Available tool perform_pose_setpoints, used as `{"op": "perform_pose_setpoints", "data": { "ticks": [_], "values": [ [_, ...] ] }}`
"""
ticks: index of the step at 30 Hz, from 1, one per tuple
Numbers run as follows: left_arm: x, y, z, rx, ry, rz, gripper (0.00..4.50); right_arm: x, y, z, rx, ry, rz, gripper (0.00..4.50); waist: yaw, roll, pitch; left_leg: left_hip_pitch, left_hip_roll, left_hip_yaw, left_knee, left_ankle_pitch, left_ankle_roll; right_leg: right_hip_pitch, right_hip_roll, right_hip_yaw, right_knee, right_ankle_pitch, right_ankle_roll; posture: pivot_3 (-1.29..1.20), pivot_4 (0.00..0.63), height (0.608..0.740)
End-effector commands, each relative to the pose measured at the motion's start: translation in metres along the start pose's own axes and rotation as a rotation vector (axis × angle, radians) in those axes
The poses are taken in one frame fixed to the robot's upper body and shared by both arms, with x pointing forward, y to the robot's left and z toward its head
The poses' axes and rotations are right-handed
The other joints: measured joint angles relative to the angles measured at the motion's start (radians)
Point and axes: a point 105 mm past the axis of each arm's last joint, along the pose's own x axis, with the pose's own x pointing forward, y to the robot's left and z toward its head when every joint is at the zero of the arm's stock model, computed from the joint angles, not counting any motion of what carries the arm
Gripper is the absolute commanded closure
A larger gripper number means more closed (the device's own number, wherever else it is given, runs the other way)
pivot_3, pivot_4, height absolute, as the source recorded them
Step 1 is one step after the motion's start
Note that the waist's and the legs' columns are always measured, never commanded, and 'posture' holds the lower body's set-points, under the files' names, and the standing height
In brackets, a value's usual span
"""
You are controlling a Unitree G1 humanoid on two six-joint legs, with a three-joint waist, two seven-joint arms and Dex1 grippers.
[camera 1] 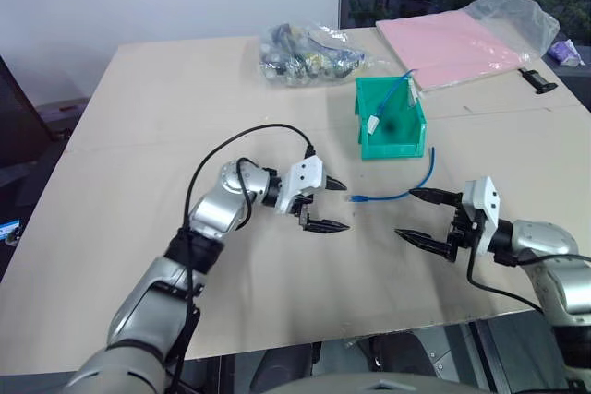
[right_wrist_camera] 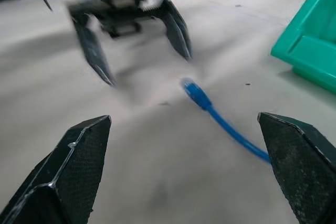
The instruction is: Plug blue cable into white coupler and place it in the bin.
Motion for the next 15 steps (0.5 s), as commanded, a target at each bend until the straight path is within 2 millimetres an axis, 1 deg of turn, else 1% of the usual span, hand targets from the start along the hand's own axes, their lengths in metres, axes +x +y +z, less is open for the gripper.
{"op": "perform_pose_setpoints", "data": {
  "ticks": [1,4,7,8,10,12,13,14,15],
  "values": [
    [0.005,0.008,-0.006,0.041,0.047,-0.048,0.00,-0.007,0.006,0.011,-0.023,-0.035,-0.052,0.07,-0.002,-0.001,0.000,0.000,0.000,0.000,0.000,0.000,0.000,0.000,0.001,0.000,0.000,0.000,0.000,0.00,0.150,0.740],
    [0.005,0.013,-0.013,0.051,0.100,-0.068,0.00,-0.010,0.010,0.009,-0.017,-0.030,-0.081,0.07,-0.006,-0.001,0.000,-0.001,0.000,0.000,0.001,0.000,0.000,-0.001,0.002,0.000,-0.002,0.000,0.001,0.00,0.150,0.740],
    [0.007,0.019,-0.014,0.051,0.098,-0.045,0.00,-0.012,0.011,0.008,-0.013,-0.033,-0.106,0.07,-0.005,-0.001,0.000,-0.001,-0.001,0.000,0.001,0.000,0.000,-0.001,0.001,0.000,-0.002,0.000,0.001,0.00,0.150,0.740],
    [0.008,0.020,-0.014,0.045,0.090,-0.042,0.58,-0.013,0.011,0.007,-0.011,-0.034,-0.114,0.00,-0.004,-0.001,0.000,-0.001,-0.001,0.000,0.001,0.000,0.000,0.000,0.001,0.000,-0.001,0.000,0.001,0.00,0.150,0.740],
    [0.012,0.018,-0.013,0.028,0.071,-0.052,1.31,-0.013,0.012,0.004,-0.006,-0.032,-0.127,0.00,-0.004,-0.001,0.000,-0.001,-0.001,0.000,0.001,0.000,0.000,0.000,0.002,0.000,-0.001,0.001,0.002,0.00,0.150,0.740],
    [0.015,0.014,-0.014,0.021,0.068,-0.069,2.41,-0.013,0.013,0.002,-0.002,-0.034,-0.137,0.00,-0.005,-0.001,0.000,-0.001,-0.001,0.000,0.001,0.000,0.000,0.000,0.002,0.000,-0.001,0.001,0.002,0.00,0.150,0.740],
    [0.016,0.013,-0.015,0.024,0.070,-0.071,2.84,-0.013,0.014,0.002,0.001,-0.038,-0.142,0.00,-0.005,-0.001,0.000,-0.001,-0.001,0.000,0.001,0.000,0.000,0.000,0.002,0.000,-0.001,0.001,0.002,0.00,0.150,0.740],
    [0.017,0.012,-0.016,0.026,0.071,-0.068,3.46,-0.012,0.014,0.002,0.002,-0.040,-0.145,0.00,-0.005,-0.001,0.000,-0.001,-0.001,0.000,0.001,0.000,0.000,0.000,0.002,0.000,-0.001,0.001,0.002,0.00,0.150,0.740],
    [0.017,0.012,-0.016,0.026,0.071,-0.067,3.80,-0.012,0.014,0.002,0.002,-0.041,-0.147,0.00,-0.005,-0.001,0.000,-0.001,-0.001,0.000,0.001,0.000,0.000,0.000,0.002,0.000,-0.001,0.001,0.002,0.00,0.150,0.740]
  ]
}}
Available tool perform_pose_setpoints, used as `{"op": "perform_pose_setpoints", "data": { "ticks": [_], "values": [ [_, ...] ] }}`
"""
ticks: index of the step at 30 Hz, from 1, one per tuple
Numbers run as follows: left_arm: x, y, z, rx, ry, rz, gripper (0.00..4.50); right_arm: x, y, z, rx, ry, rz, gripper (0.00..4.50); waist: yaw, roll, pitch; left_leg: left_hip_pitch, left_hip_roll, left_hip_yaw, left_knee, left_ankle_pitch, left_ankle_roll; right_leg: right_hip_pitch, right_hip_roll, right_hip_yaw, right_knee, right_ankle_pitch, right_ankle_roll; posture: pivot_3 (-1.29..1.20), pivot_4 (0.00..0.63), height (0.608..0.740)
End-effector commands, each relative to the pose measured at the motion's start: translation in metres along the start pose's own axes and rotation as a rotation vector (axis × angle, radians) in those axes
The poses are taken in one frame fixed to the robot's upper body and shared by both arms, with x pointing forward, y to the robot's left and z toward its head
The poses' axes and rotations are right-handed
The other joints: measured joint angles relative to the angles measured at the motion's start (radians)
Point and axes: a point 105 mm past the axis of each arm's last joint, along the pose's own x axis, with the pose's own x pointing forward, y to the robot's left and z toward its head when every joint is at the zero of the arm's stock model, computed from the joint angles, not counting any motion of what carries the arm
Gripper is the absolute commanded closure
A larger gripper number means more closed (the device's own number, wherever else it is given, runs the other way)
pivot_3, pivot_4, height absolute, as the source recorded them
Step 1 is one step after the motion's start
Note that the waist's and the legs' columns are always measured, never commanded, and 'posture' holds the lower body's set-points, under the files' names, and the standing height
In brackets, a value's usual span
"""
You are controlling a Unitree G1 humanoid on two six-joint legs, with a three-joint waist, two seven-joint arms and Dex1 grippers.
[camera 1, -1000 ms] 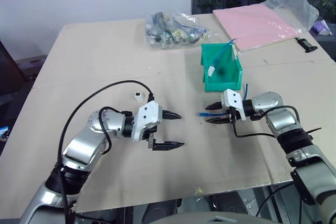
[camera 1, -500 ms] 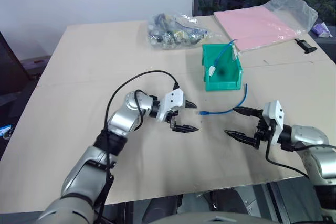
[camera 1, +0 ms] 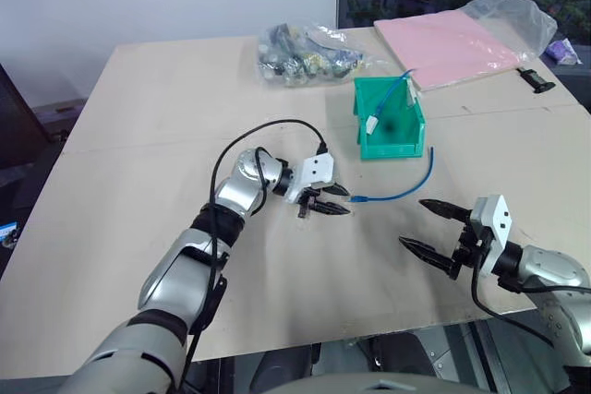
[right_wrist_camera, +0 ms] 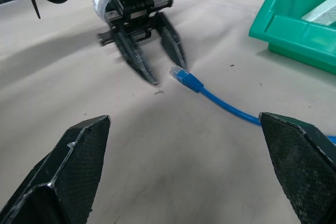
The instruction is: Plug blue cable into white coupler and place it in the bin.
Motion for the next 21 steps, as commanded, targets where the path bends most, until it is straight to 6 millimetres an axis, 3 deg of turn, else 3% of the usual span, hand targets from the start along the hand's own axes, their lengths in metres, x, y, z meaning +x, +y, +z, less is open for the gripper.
{"op": "perform_pose_setpoints", "data": {
  "ticks": [1,2,7,10,13,15,21],
  "values": [
    [0.006,-0.007,-0.004,0.000,0.005,-0.024,4.29,-0.001,0.000,0.013,-0.045,-0.044,-0.015,0.00,0.000,0.000,0.000,0.000,0.000,0.000,0.000,0.000,0.000,0.000,0.000,0.000,0.000,0.000,0.000,0.00,0.150,0.740],
    [0.006,-0.008,-0.004,0.001,0.003,-0.023,4.48,0.000,0.000,0.013,-0.045,-0.045,-0.019,0.00,0.000,0.000,0.000,0.000,0.000,0.000,0.000,0.000,0.000,0.000,0.000,0.000,0.000,0.000,0.000,0.00,0.150,0.740],
    [0.008,-0.009,-0.003,-0.009,-0.020,-0.011,4.48,0.000,0.000,0.012,-0.023,-0.055,-0.022,0.00,0.001,0.000,0.000,0.000,0.000,0.000,0.000,0.000,0.000,0.000,0.000,0.000,0.000,0.000,0.000,0.00,0.150,0.740],
    [0.008,-0.009,0.005,-0.071,-0.099,0.000,4.48,0.000,0.011,0.016,0.101,-0.098,0.007,0.00,0.002,0.000,0.000,0.000,0.000,0.000,0.000,0.000,0.000,0.000,0.000,0.000,0.000,0.000,0.000,0.00,0.150,0.740],
    [0.005,-0.006,0.040,-0.291,-0.349,-0.010,4.48,0.003,0.029,0.023,0.339,-0.154,0.063,0.00,0.001,0.000,0.000,0.000,0.000,0.000,0.000,0.000,0.000,0.000,-0.001,0.000,0.000,0.000,0.000,0.00,0.150,0.740],
    [0.000,-0.015,0.059,-0.448,-0.473,-0.103,4.48,0.008,0.033,0.030,0.453,-0.213,0.060,0.00,0.000,-0.001,0.000,-0.002,0.000,-0.002,0.001,0.000,0.000,-0.001,-0.001,-0.001,0.000,0.000,0.000,0.00,0.150,0.740],
    [-0.015,-0.038,0.084,-0.662,-0.593,-0.301,4.48,0.021,0.028,0.056,0.601,-0.365,0.076,0.00,-0.009,0.000,0.000,0.001,0.001,-0.001,0.000,0.000,0.000,0.000,-0.002,0.001,0.002,0.000,0.000,0.00,0.150,0.740]
  ]
}}
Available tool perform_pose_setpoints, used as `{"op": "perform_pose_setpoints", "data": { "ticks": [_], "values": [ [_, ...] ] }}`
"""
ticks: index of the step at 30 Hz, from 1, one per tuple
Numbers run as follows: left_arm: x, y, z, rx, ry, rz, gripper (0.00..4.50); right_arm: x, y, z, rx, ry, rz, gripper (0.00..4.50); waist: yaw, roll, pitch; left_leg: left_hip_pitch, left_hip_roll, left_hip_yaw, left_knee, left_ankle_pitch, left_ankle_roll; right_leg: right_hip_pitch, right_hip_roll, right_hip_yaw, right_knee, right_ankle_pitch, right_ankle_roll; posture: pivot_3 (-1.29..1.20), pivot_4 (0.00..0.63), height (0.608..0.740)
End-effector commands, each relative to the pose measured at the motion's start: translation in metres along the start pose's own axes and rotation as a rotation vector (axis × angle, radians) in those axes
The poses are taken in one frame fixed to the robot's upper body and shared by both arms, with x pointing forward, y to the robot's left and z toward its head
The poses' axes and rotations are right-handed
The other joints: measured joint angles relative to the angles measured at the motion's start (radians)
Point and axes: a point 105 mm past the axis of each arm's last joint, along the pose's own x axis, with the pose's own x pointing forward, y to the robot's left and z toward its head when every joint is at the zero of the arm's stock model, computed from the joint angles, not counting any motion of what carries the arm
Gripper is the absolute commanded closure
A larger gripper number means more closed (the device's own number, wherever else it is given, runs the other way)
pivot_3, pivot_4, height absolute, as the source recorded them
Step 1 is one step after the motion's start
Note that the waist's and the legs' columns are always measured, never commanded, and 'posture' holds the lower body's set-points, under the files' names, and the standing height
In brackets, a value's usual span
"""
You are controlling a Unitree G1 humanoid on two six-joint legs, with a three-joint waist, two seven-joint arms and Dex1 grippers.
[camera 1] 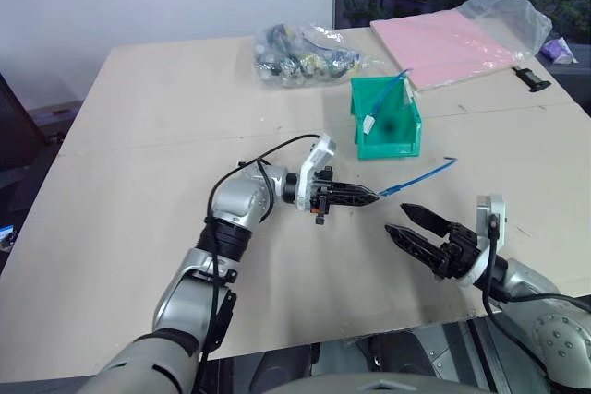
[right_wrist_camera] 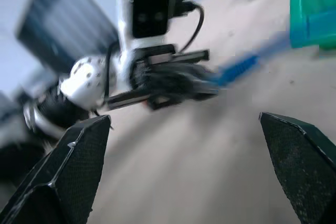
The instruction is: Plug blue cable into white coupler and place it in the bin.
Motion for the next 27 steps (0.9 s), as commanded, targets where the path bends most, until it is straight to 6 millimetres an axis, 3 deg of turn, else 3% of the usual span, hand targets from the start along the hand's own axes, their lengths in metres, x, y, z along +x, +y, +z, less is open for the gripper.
{"op": "perform_pose_setpoints", "data": {
  "ticks": [1,5,7,9,10,12,15,17,24,26,27],
  "values": [
    [-0.003,-0.019,0.011,-0.102,-0.075,-0.083,4.48,0.009,0.011,0.025,0.049,-0.105,0.053,0.00,0.001,0.000,0.000,0.000,0.000,0.000,0.000,0.000,0.000,0.000,0.000,0.000,0.000,0.000,0.000,0.00,0.150,0.740],
    [-0.002,-0.022,0.012,-0.123,-0.076,-0.086,4.48,0.015,0.020,0.034,0.090,-0.136,0.121,0.00,0.007,0.000,0.000,-0.001,0.000,0.000,0.000,0.000,0.000,0.000,0.001,-0.001,-0.001,0.000,0.000,0.00,0.150,0.740],
    [-0.002,-0.021,0.015,-0.125,-0.091,-0.079,4.50,0.017,0.022,0.033,0.088,-0.122,0.130,0.52,0.007,0.000,0.000,-0.001,-0.001,0.000,0.000,0.000,0.000,0.000,0.001,-0.001,-0.002,0.000,0.000,0.00,0.150,0.740],
    [-0.001,-0.020,0.018,-0.123,-0.108,-0.072,4.50,0.017,0.022,0.031,0.088,-0.113,0.128,1.27,0.007,0.000,0.000,-0.001,-0.001,0.000,0.000,0.000,0.000,0.000,0.001,-0.001,-0.002,0.000,0.000,0.00,0.150,0.740],
    [-0.001,-0.019,0.019,-0.119,-0.109,-0.068,4.50,0.017,0.022,0.030,0.088,-0.110,0.126,2.04,0.007,0.000,0.000,-0.001,-0.001,0.000,0.000,0.000,0.000,0.000,0.001,-0.001,-0.002,0.000,0.000,0.00,0.150,0.740],
    [-0.001,-0.018,0.020,-0.115,-0.109,-0.061,4.50,0.017,0.023,0.029,0.087,-0.106,0.125,2.43,0.006,0.000,0.000,-0.001,-0.001,0.000,0.000,0.000,0.000,0.000,0.001,-0.001,-0.002,0.000,0.000,0.00,0.150,0.740],
    [0.000,-0.016,0.018,-0.104,-0.104,-0.050,4.50,0.018,0.022,0.029,0.091,-0.106,0.120,3.80,0.006,0.000,0.000,-0.001,-0.001,0.000,0.000,0.000,0.000,0.000,0.001,-0.001,-0.001,0.000,0.000,0.00,0.150,0.740],
    [0.001,-0.016,0.017,-0.099,-0.098,-0.047,4.50,0.018,0.021,0.030,0.092,-0.111,0.116,4.32,0.006,0.000,0.000,-0.001,-0.001,0.001,0.000,0.000,0.000,0.000,0.001,0.000,-0.001,0.000,0.000,0.00,0.150,0.740],
    [0.000,-0.014,0.014,-0.012,-0.091,-0.026,4.50,0.018,0.019,0.030,0.101,-0.113,0.106,4.32,0.006,0.000,0.000,-0.001,0.000,0.001,0.000,0.000,0.000,0.000,0.001,0.000,-0.002,0.000,0.000,0.00,0.150,0.740],
    [0.001,-0.021,0.012,0.011,-0.079,-0.036,3.51,0.018,0.017,0.031,0.098,-0.118,0.099,4.50,0.006,0.000,0.000,-0.001,0.000,0.001,0.000,0.000,0.000,0.000,0.000,0.000,-0.002,0.000,0.000,0.00,0.150,0.740],
    [0.002,-0.023,0.012,0.034,-0.075,-0.023,3.36,0.017,0.015,0.033,0.093,-0.122,0.093,4.50,0.004,0.000,0.000,-0.001,0.000,0.001,0.000,0.000,0.000,0.000,0.000,0.000,-0.002,0.000,0.000,0.00,0.150,0.740]
  ]
}}
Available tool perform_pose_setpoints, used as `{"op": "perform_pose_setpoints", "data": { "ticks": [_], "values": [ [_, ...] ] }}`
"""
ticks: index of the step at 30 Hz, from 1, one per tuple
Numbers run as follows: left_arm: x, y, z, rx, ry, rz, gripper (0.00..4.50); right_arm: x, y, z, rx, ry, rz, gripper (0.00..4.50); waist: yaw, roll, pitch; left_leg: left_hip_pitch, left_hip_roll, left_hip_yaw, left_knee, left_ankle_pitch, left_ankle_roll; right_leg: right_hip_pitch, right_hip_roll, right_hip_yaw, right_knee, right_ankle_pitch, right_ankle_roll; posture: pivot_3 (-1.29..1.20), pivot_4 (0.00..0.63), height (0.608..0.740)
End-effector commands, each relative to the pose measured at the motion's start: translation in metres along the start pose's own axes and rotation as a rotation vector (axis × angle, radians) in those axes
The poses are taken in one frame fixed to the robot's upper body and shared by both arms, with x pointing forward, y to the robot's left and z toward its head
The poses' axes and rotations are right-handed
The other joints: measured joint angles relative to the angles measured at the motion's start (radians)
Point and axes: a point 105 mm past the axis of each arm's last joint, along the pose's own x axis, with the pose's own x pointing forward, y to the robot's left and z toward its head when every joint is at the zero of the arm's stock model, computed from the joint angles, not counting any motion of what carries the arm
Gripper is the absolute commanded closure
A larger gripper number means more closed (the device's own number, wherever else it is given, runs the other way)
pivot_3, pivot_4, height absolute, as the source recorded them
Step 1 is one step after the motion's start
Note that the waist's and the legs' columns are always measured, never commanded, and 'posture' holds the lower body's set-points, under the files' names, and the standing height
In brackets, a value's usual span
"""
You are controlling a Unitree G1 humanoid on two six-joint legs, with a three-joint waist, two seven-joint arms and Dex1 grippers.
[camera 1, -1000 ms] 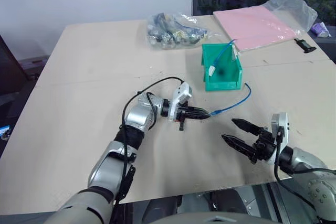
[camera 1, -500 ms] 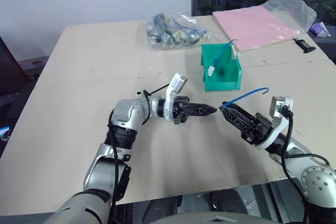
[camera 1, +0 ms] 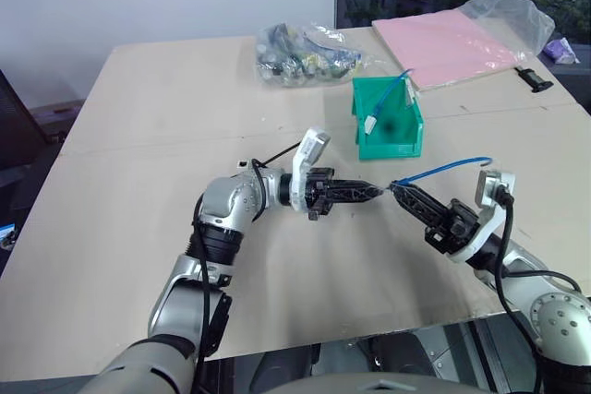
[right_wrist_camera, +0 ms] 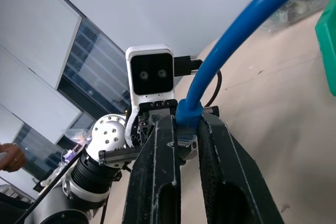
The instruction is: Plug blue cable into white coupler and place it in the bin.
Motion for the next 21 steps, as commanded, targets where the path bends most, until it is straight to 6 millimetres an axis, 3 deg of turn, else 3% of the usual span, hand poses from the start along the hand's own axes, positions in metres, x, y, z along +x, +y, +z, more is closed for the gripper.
{"op": "perform_pose_setpoints", "data": {
  "ticks": [1,6,10,15,19,21],
  "values": [
    [0.003,-0.015,0.004,0.121,0.017,0.016,2.97,0.002,0.004,0.010,-0.027,-0.022,0.024,4.50,-0.003,0.000,0.000,0.000,0.000,0.000,0.000,0.000,0.000,0.000,0.000,0.000,0.000,0.000,0.000,0.00,0.150,0.740],
    [0.001,-0.045,0.004,0.215,-0.040,0.066,0.67,-0.003,-0.005,0.023,-0.071,-0.042,-0.008,4.50,-0.002,0.000,0.000,0.000,0.000,0.000,-0.001,0.000,0.000,0.000,-0.001,0.001,0.000,0.000,0.000,0.00,0.150,0.740],
    [-0.008,-0.059,0.013,0.366,-0.184,0.295,0.67,-0.006,-0.009,0.033,-0.136,-0.049,-0.015,4.50,0.001,0.000,0.000,0.001,0.001,0.001,-0.001,0.000,0.000,0.000,-0.001,0.002,-0.001,0.000,0.000,0.00,0.150,0.740],
    [-0.049,-0.061,0.026,0.631,-0.322,0.786,0.67,-0.003,-0.010,0.048,-0.293,-0.064,-0.011,4.50,0.006,0.000,0.000,0.001,0.000,0.002,-0.001,0.000,0.000,0.001,-0.001,0.002,0.000,0.000,0.000,0.00,0.150,0.740],
    [-0.110,-0.048,0.005,0.709,-0.281,1.252,0.67,0.009,-0.002,0.048,-0.369,-0.031,0.040,4.50,0.006,0.000,-0.001,0.002,0.001,0.004,-0.002,0.000,0.000,0.000,0.000,0.005,-0.001,0.000,0.000,0.00,0.150,0.740],
    [-0.131,-0.035,-0.013,0.665,-0.239,1.381,0.67,0.015,0.003,0.044,-0.377,-0.009,0.074,4.50,0.010,0.000,-0.001,0.002,0.001,0.004,-0.002,0.000,0.000,0.000,0.000,0.004,-0.001,0.000,0.000,0.00,0.150,0.740]
  ]
}}
